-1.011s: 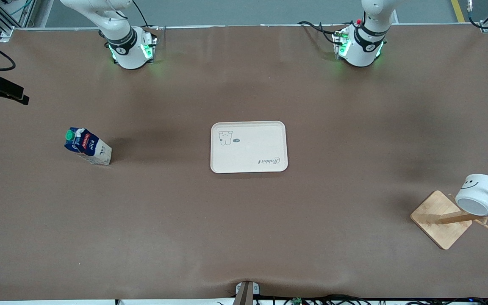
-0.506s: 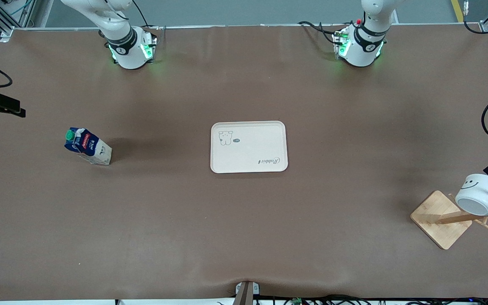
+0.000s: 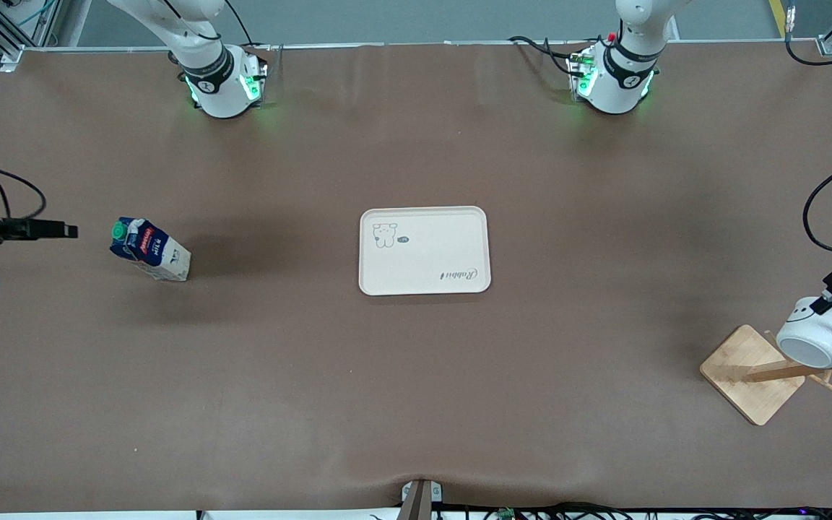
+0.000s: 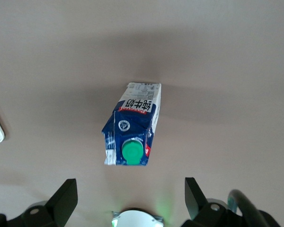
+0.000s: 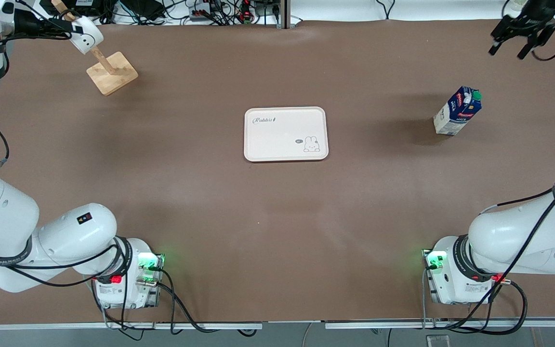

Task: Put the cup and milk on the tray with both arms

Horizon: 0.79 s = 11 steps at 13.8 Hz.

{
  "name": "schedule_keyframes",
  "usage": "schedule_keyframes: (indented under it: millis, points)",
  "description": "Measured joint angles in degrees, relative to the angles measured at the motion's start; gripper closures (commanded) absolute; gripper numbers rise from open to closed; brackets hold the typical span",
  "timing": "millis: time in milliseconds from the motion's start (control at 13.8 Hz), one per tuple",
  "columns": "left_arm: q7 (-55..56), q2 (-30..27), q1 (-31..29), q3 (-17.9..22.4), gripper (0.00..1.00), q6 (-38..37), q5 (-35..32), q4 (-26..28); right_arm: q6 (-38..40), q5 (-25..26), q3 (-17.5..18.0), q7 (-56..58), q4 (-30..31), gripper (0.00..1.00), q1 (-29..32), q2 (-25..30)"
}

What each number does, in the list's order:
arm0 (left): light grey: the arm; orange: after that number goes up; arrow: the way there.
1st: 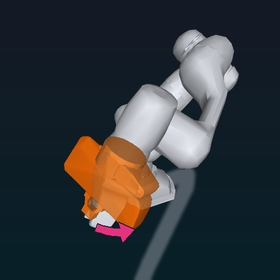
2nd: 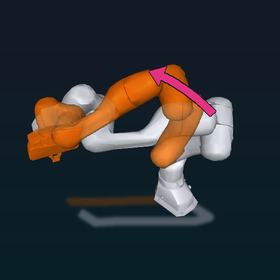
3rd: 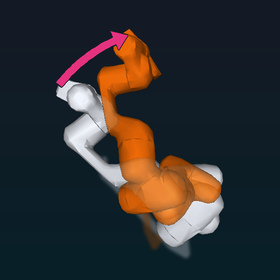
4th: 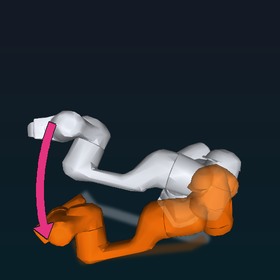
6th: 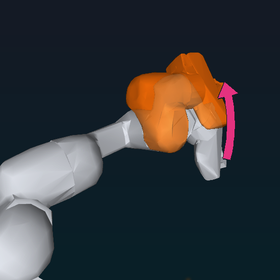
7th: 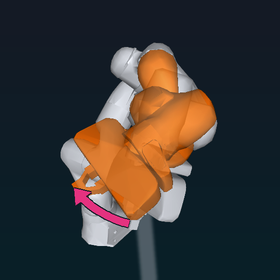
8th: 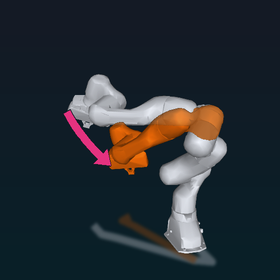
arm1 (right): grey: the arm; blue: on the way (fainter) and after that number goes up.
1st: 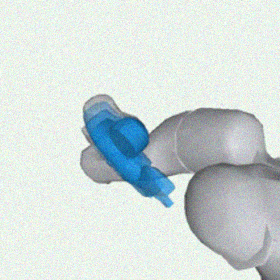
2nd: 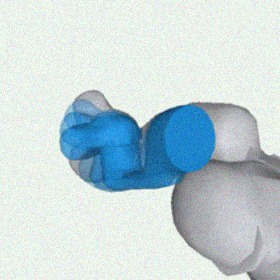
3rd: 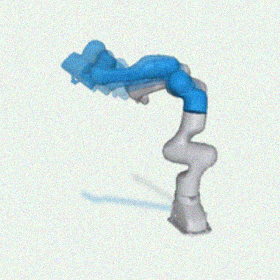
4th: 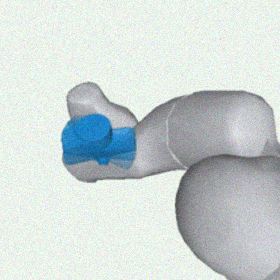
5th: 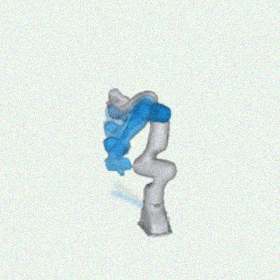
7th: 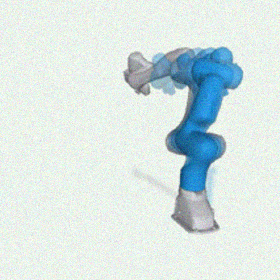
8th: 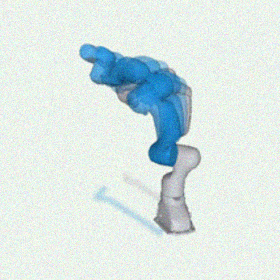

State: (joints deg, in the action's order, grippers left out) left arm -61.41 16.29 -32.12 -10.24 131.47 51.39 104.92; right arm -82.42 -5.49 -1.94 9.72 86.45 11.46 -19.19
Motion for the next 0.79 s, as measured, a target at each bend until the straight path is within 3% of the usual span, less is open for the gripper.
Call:
schedule_keyframes:
  millis: [217, 650, 722, 795]
  points:
    - [0.00, 0.00, 0.66, -0.02, 0.45, 0.43, 0.00, -0.59, 0.18, 0.02, 0.57, -4.23, 0.70, 0.00, -2.34, -2.22]
    - [-0.02, -0.10, 1.01, -0.13, 0.94, -0.03, 0.09, -0.72, -5.13, 4.72, 0.61, -5.14, 7.51, 0.00, -4.11, -2.24]
    - [-0.01, -0.11, 1.07, -0.13, 1.00, -0.04, 0.10, -0.72, -5.17, 4.74, 0.61, -5.14, 7.98, 0.00, -4.15, -2.23]
    - [0.10, -0.17, 1.07, -0.14, 1.00, -0.36, 0.10, -0.70, -5.22, 4.75, 0.61, -5.14, 8.42, 0.00, -4.25, -2.22]
